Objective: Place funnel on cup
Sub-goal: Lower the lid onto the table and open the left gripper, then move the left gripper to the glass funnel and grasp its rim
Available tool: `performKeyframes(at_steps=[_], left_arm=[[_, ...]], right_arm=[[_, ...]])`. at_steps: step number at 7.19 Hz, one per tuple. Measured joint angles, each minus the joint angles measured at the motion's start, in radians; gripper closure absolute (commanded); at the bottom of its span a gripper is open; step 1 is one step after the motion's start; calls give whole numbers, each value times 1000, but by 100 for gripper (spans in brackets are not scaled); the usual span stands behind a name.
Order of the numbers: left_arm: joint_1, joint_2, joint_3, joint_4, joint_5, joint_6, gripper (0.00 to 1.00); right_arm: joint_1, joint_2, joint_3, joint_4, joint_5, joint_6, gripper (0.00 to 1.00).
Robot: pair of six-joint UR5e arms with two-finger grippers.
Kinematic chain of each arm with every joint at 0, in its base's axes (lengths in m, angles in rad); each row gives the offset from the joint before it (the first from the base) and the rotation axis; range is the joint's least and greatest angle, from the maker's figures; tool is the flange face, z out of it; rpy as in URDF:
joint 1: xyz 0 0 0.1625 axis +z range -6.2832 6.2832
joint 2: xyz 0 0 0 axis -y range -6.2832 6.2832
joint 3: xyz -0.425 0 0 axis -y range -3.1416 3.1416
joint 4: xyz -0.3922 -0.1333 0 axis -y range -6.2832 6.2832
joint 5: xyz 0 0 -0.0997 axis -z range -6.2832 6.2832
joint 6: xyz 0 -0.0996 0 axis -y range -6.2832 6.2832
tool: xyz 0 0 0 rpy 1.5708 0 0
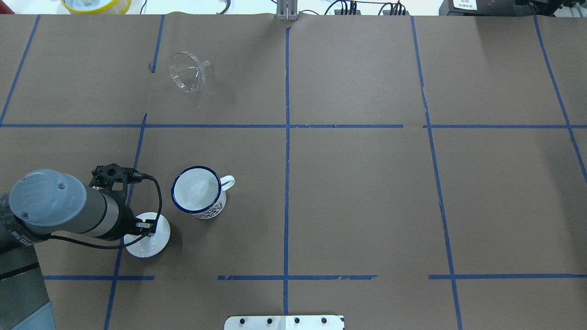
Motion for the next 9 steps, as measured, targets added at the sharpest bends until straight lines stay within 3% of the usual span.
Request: performKeyframes(at_steps=[1, 2, 6, 9], left_arm=[[1, 0, 14, -13, 0, 0, 33], [0, -1, 22, -23, 0, 0, 0], [-17, 7, -24, -29, -3, 2, 0], [-173, -12, -84, -29, -9, -11, 0]], right_arm=[[0, 0, 0, 0, 0, 0, 0], [0, 0, 0, 0, 0, 0, 0], [0, 0, 0, 0, 0, 0, 0], [0, 0, 0, 0, 0, 0, 0]])
